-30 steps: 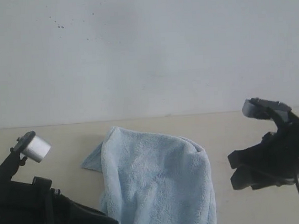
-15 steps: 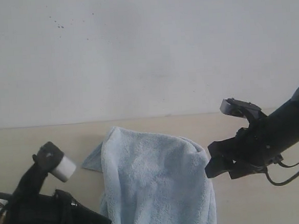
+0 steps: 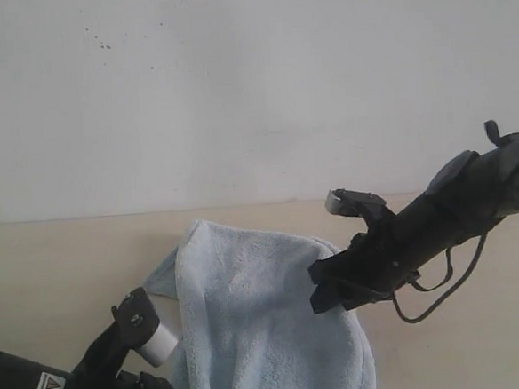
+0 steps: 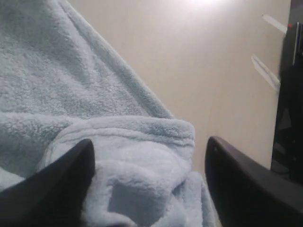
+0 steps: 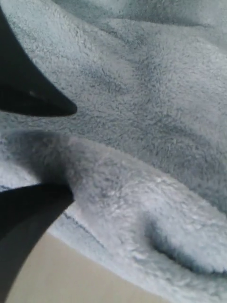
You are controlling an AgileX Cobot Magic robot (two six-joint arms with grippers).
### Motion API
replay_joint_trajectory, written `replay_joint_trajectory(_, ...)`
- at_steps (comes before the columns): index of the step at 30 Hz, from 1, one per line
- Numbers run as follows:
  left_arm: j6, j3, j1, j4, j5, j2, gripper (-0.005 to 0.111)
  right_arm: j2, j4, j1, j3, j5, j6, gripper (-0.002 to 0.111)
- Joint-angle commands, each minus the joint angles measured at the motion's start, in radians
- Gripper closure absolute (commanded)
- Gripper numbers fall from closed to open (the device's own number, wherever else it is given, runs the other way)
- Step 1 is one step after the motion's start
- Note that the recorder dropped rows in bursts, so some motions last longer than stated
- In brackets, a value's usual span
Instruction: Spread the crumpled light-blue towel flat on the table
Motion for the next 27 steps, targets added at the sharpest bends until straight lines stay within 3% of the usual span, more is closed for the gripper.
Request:
replay_joint_trajectory(1,0.065,-0.002,-0.006,-0.009,-0.026,0.04,0.054,0.001,-0.002,0.018,-0.012,-0.028,-0.027,0.09)
replay_joint_trajectory(3,0.065,-0.002,-0.006,-0.007,-0.018,0.059,0.067,-0.001,-0.005,0.012,-0.012,-0.007,-0.027,0.107)
replay_joint_trajectory(8,0.065,-0.002,-0.006,0.02,0.032,0.079,0.103,-0.03,-0.011,-0.026,-0.012,0.111,-0.029,0.108)
replay_joint_trajectory(15,0.087,-0.019,-0.006,0.064,0.031,-0.075,0.103,-0.243,-0.139,-0.155,-0.012,0.232,0.068,0.108)
replay_joint_trajectory(21,0.107,-0.029,-0.006,0.062,0.345,-0.376,0.103,-0.462,-0.267,-0.271,-0.012,0.364,0.22,0.108)
replay_joint_trajectory(27,0.107,-0.032,-0.006,0.055,0.418,-0.672,0.103,-0.637,-0.396,-0.277,-0.012,0.487,0.327,0.108)
